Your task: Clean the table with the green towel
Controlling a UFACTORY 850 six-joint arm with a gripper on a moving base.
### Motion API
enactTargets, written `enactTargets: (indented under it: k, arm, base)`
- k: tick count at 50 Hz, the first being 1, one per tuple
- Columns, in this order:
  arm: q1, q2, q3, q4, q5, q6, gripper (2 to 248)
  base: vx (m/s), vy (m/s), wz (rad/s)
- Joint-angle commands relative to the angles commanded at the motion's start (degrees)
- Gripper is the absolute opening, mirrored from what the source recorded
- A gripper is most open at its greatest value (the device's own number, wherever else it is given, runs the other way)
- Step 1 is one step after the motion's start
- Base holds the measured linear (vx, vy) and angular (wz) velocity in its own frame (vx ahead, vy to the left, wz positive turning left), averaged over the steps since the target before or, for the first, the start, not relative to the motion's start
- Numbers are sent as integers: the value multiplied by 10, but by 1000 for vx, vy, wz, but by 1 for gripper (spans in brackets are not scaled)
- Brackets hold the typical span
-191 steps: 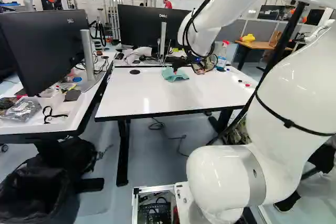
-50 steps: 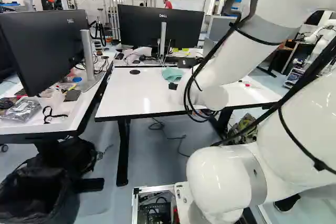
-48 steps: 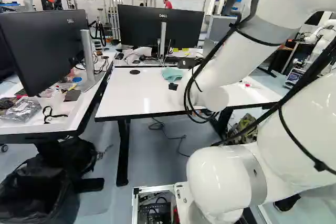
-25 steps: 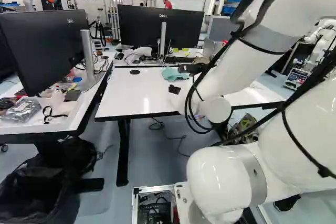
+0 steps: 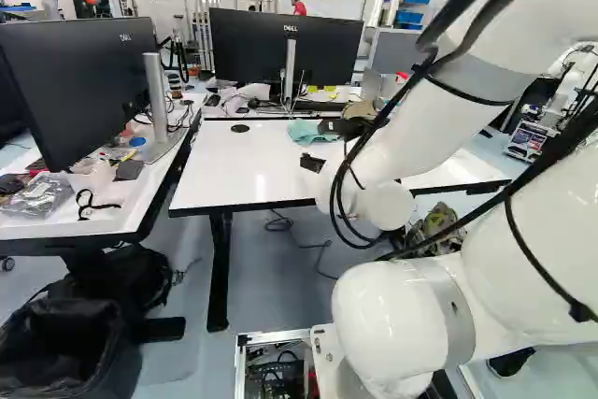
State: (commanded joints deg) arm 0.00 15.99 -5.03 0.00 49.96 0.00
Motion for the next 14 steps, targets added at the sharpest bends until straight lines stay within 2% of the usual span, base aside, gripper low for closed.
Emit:
enactTargets:
  k: [14]
  arm:
    - [0,0,0,0,0,0,247]
  base:
    - [0,0,0]
